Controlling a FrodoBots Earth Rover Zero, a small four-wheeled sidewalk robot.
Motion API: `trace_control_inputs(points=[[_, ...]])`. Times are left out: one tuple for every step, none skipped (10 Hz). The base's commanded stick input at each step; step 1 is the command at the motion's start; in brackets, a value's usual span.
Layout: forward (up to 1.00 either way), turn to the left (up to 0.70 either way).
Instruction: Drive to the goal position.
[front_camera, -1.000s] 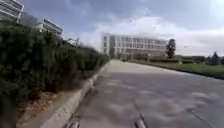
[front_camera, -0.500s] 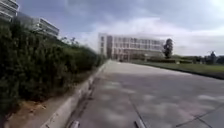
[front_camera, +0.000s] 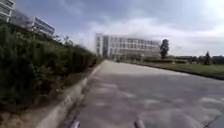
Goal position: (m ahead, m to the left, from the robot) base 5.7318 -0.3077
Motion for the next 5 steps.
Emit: trace_control_inputs(points=[[0.70, 0.00], [0.70, 0.00], [0.70, 0.00], [0.70, 0.00], [0.70, 0.00]])
